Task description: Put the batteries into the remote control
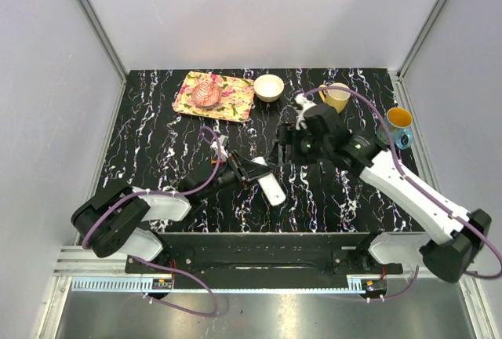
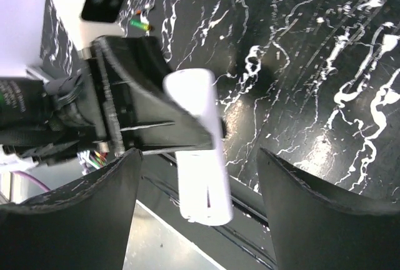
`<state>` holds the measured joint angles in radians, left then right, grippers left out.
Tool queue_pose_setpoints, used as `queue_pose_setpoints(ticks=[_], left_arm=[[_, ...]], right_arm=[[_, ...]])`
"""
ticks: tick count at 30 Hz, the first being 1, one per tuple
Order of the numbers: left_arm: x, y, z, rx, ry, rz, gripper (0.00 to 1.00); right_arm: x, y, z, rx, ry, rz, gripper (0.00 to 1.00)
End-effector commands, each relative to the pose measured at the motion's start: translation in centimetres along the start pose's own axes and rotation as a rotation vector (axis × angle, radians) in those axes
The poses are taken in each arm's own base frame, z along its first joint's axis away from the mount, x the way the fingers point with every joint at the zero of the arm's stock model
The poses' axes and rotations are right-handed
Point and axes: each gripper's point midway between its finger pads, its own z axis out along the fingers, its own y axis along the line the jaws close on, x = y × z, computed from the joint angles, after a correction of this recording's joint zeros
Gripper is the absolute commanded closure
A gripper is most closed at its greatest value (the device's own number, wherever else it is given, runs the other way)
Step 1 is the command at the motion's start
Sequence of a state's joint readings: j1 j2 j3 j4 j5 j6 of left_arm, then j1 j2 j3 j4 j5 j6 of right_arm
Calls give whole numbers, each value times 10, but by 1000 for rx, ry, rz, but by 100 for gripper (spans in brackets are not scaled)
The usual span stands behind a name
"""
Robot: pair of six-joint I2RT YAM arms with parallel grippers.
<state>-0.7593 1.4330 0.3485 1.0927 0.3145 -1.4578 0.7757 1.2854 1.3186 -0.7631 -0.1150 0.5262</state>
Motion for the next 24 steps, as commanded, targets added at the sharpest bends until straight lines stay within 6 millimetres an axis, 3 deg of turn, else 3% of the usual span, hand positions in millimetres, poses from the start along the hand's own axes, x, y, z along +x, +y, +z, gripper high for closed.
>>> queue_pose_setpoints(ticks=[1,2,5,13,24], left_arm=[[-1,-34,-7,118,6,46,100],[-1,-35,-7,120,10,50,100],[0,-36,-8,115,18,58,100],[2,-37,-8,106,29,56,100],[-1,-41,-4,113,22,51,100]], right_arm=[[5,5,-1,-175,-30,109,20],[16,1,3,-185,-16,121,20],[22,7,2,-265,-37,138,18],[28,17,-3,-416,-54,165,16],[53,17,2,-486,27,157,19]])
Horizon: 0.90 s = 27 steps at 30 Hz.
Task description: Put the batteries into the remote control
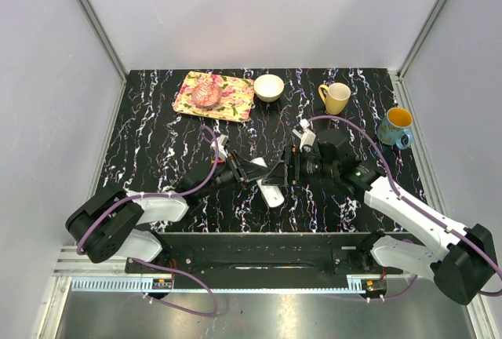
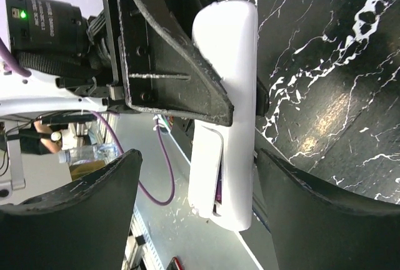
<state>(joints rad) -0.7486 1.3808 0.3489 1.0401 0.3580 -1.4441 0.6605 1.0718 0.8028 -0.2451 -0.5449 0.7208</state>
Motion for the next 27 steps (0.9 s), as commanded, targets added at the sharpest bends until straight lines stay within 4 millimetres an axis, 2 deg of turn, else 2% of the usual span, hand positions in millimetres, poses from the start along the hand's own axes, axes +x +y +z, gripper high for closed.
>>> queue_pose_setpoints(ticks=[1,11,27], left_arm=[[-5,-36,2,112,-10,37,100],[-6,-39,4,113,-8,25,100],[-5,-43,1,129,-4,21,100]], right_arm=[[2,11,-3,-79,11,-28,19],[17,0,2,-71,69,-20,21],[22,-22,10,12,110,1,24]])
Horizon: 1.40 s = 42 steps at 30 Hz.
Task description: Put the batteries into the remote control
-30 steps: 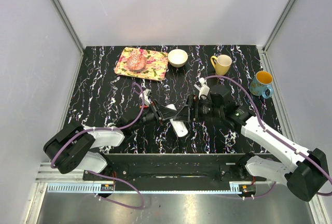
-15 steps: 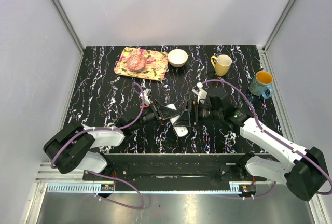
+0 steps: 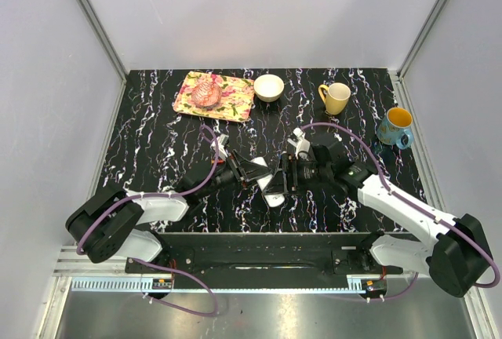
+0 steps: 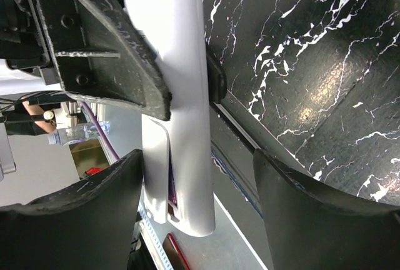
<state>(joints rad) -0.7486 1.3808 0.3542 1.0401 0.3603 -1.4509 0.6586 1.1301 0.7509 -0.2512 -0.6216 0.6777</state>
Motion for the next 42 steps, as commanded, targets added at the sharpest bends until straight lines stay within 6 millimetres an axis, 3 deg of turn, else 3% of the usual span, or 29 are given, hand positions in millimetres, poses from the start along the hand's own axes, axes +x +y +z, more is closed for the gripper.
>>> queue_pose_setpoints(ticks=[1,13,27,42], left_arm=[[-4,-40,0,122,-5,24,100],[-2,-44,-4,143,-2,19,100],[4,-64,-6,243,20,16,100],[9,-72,-13,284,39,25,100]], right_arm=[[-8,3,-1,-1,-18,-22,25],[-11,0,-1,6,-22,-12,25],[-11,10,3,-65,-12,16,28],[-14,6,-3,-77,-19,31,35]])
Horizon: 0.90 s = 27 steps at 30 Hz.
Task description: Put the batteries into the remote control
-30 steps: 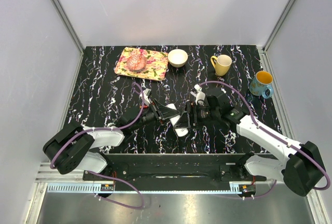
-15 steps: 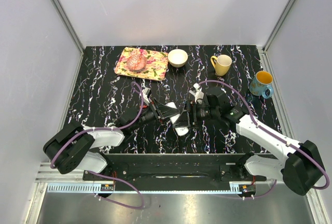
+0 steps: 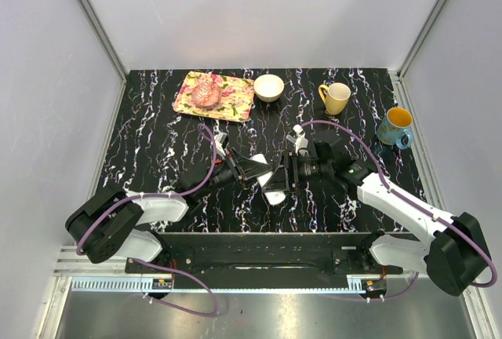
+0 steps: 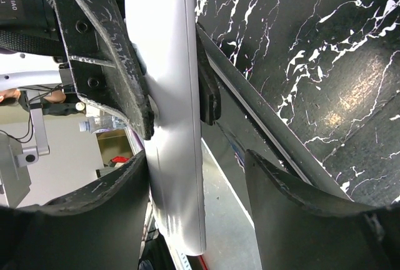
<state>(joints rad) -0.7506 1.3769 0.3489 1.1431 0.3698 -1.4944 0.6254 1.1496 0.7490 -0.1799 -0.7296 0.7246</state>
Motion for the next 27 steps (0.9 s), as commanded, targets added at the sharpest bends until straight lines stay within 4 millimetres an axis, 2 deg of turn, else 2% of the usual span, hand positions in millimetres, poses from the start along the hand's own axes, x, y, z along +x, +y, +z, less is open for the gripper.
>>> queue_pose_setpoints(ticks=[1,4,7,9,12,17,27], left_arm=[[9,-49,-7,189,39,31,100],[9,-51,-6,195,39,32,100],[8,-53,-5,203,39,34,100],[9,-55,-4,213,41,37,100],[10,-52,-4,207,45,35,100],[9,-42,-4,176,42,37,100],[9,-36,-3,150,40,54,100]], right_arm=[[-9,-7,-1,15,-39,-3,35],[-8,-8,0,14,-31,4,36],[-7,-9,2,9,-30,12,43],[-7,-10,3,5,-25,14,44],[-8,-6,2,-7,-31,10,41],[-13,12,-4,-62,-47,-5,30],[-18,24,-16,-117,-75,3,34]])
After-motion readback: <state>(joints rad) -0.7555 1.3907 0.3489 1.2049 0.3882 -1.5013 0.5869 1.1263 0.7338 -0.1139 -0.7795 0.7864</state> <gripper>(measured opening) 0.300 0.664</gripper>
